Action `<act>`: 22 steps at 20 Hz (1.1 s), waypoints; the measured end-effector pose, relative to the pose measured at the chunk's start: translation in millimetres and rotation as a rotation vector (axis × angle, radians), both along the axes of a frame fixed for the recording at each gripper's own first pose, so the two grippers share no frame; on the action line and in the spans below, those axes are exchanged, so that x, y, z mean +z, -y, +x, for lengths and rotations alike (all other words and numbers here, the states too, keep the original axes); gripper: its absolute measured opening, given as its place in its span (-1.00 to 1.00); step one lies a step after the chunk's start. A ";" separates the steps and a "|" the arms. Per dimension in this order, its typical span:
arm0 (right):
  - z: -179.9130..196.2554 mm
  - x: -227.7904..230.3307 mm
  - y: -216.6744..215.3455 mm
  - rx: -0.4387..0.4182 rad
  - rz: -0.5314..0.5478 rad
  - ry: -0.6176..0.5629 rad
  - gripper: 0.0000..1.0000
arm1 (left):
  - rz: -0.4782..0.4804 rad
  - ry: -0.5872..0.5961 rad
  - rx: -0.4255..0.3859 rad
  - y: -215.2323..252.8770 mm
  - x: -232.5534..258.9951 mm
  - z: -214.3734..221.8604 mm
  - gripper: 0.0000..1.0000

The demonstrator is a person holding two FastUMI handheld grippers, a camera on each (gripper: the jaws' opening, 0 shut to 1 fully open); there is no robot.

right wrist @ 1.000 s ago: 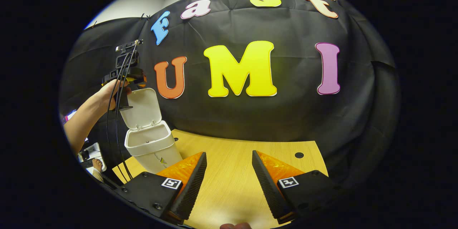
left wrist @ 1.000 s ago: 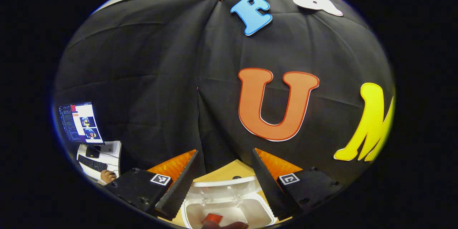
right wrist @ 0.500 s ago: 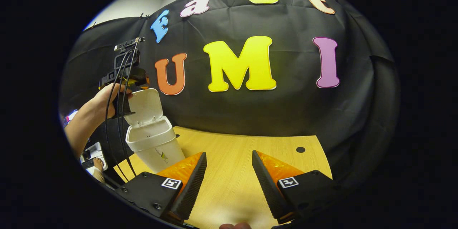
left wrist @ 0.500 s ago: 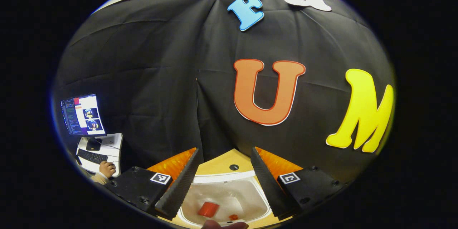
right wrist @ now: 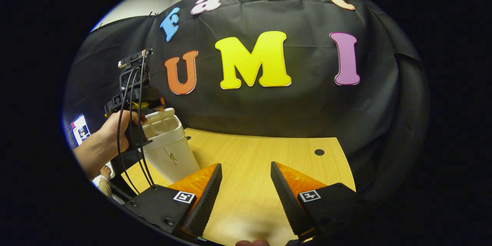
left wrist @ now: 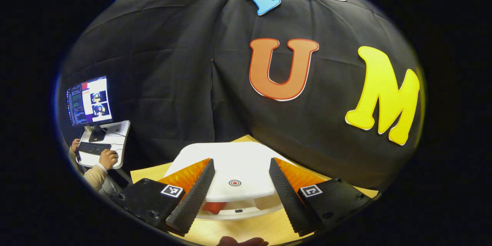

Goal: Press the lid of the desktop garbage bin to open it, pick up the crumpled paper on the desktop and throw it into the bin, then pick up the pop can on the desktop and drop it into the bin, and finally close the garbage bin lid.

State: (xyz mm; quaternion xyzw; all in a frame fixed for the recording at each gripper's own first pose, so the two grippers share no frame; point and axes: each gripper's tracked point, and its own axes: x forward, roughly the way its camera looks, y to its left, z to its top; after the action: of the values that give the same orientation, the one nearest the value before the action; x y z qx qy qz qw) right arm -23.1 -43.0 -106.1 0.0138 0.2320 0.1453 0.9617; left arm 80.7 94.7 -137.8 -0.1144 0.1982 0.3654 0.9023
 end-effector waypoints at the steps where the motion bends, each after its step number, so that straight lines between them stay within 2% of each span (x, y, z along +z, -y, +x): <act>1: -0.4 -1.5 0.5 0.001 0.000 -0.003 0.65 | -0.010 0.003 -0.005 1.7 -9.9 -1.8 0.89; 8: 0.0 -4.0 -6.5 0.010 0.010 -0.013 0.65 | -0.008 -0.015 -0.019 5.8 -38.6 -6.0 0.89; 10: 1.9 -4.1 -8.9 0.012 0.019 -0.011 0.65 | 0.052 -0.023 -0.043 7.0 -39.7 -6.5 0.89; 12: 3.0 -6.6 -9.9 0.012 0.034 -0.018 0.65 | 0.109 0.018 -0.055 5.6 -40.6 -8.5 0.90; 16: 9.0 -9.2 -10.8 0.001 0.057 -0.025 0.65 | 0.126 0.037 -0.053 8.3 -45.1 -9.8 0.91; 19: 12.6 -15.9 -14.3 0.014 0.062 -0.036 0.65 | 0.199 0.052 -0.064 10.0 -46.7 -9.2 0.89; 22: 17.9 -17.1 -9.6 0.000 0.064 -0.030 0.62 | 0.227 0.069 -0.064 8.9 -39.1 -7.7 0.88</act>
State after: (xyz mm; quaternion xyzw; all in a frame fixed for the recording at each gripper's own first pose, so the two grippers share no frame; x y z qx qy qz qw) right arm -5.2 -33.4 -123.2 0.0469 0.2417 0.1523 0.9572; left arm 73.0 85.8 -176.9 -0.0179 0.1278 0.3523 0.9269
